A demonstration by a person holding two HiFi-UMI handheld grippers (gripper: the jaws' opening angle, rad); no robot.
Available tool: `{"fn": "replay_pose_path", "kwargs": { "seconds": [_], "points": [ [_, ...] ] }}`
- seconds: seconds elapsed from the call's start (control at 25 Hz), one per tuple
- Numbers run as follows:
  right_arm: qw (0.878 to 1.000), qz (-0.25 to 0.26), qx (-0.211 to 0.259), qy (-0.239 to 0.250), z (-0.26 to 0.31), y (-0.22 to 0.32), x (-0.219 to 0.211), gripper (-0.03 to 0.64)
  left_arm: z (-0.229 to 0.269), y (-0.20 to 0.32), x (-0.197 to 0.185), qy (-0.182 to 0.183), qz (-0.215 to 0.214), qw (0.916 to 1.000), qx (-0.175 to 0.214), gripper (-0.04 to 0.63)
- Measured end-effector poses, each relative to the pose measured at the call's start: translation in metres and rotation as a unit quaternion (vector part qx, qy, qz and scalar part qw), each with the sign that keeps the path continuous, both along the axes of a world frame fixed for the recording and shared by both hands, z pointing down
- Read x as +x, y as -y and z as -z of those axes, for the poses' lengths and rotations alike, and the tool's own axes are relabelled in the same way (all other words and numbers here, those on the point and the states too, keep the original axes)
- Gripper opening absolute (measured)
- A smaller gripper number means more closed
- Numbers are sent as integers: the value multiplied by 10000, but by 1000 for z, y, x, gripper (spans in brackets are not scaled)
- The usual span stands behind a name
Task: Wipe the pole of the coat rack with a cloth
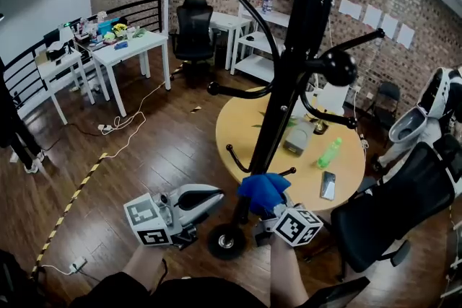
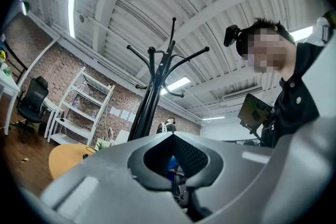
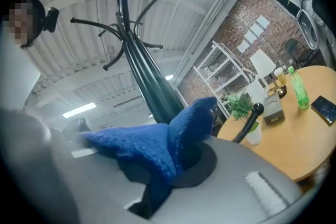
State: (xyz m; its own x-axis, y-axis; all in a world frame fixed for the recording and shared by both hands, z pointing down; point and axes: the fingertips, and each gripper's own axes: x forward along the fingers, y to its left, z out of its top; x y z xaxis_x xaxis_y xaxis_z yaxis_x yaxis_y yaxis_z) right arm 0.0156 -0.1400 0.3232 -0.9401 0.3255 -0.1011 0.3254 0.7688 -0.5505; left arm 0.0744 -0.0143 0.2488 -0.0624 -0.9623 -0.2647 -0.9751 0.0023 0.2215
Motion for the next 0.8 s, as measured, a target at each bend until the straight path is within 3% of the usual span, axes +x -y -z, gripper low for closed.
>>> {"fn": "replay_pose_path", "kwargs": {
  "seconds": [0.08,0.24,0.36,0.52,0.8],
  "points": [
    [9982,-98,-176,569,38,3,3,18,1,-3,-1,5,22,10000,37,3],
    [9866,-343,126,1587,124,5,4,18,6,-4,-3,48,6,9999,98,3],
    [9765,-322,105,2130,180,4,4,18,10,-6,-3,93,-12,9999,128,3],
    [9629,-249,141,2682,241,-7,12,18,14,-12,-4,159,29,9997,159,3],
    [9524,-185,200,3038,292,-21,23,18,25,-20,-5,255,161,9992,280,3]
  ]
}}
